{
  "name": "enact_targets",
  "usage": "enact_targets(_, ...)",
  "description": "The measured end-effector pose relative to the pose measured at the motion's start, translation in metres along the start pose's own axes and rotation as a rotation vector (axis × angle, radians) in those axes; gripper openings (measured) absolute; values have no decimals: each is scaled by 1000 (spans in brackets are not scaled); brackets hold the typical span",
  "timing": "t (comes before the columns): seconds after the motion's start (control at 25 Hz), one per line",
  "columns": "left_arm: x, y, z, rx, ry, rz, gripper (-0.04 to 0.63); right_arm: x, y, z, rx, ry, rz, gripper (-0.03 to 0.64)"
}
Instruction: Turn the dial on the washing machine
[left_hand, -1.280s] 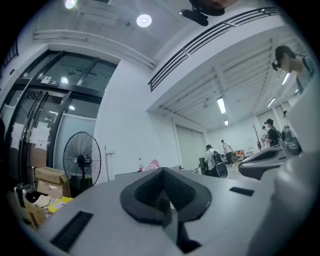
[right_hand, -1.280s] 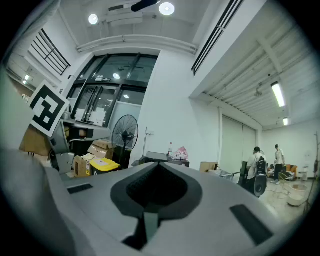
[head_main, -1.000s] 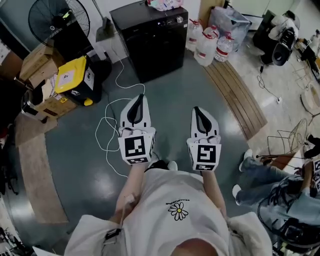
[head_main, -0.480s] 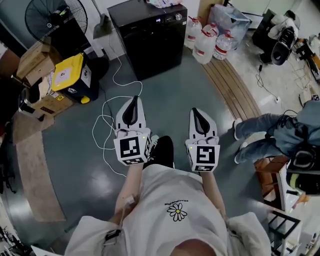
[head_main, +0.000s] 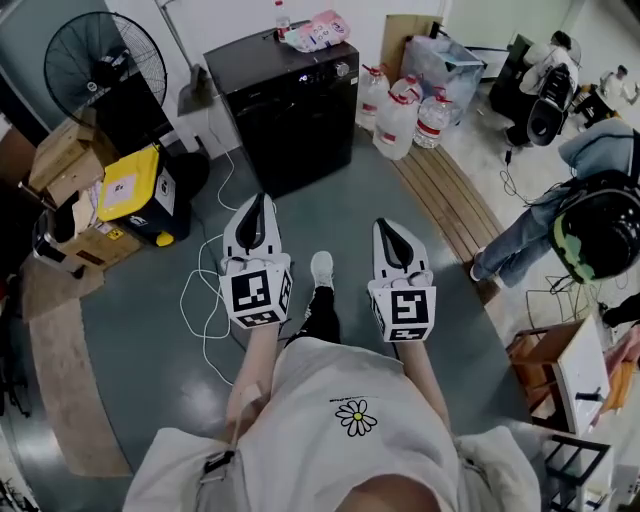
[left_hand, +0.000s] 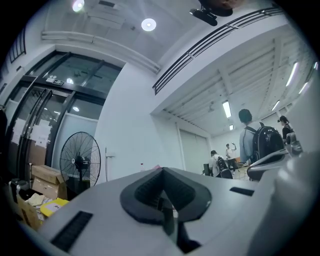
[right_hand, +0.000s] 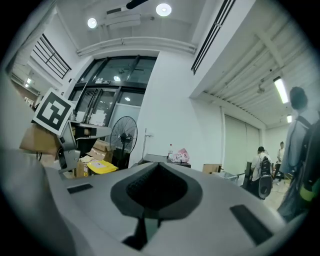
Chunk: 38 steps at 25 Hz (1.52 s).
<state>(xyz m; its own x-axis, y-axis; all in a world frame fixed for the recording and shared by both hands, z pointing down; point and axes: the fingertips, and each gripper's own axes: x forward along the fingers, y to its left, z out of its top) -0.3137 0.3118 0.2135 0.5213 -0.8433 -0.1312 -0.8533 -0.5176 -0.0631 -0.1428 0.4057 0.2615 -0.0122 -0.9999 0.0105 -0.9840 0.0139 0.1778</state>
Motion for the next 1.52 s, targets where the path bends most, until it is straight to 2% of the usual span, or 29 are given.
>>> enact_targets(0.24, 61, 14, -9, 0, -7, -19, 0, 49, -14, -7, -25, 5, -6, 5)
enact_targets(0.44, 128, 20, -31, -13, 13, -58, 0, 106, -31, -22, -23, 40, -17, 5)
enact_targets(0.64, 214, 34, -47, -46, 43, -85, 0, 188, -57, -25, -54, 84, -17, 3)
enact_targets(0.88, 334, 52, -38, -55, 0, -129, 0, 304, -105, -8, -63, 87, -28, 5)
enact_targets(1.08, 417, 71, -56, -76, 18, -153, 0, 383, -133, 5, -112, 87, -29, 5)
enact_targets(1.28, 466, 73, -78, -89, 37, -180, 0, 426, -151, -10, -121, 129, -47, 5)
enact_targets(1.52, 476, 83, -97, -102, 63, -148, 0, 452, -149, -31, -101, 178, -20, 5)
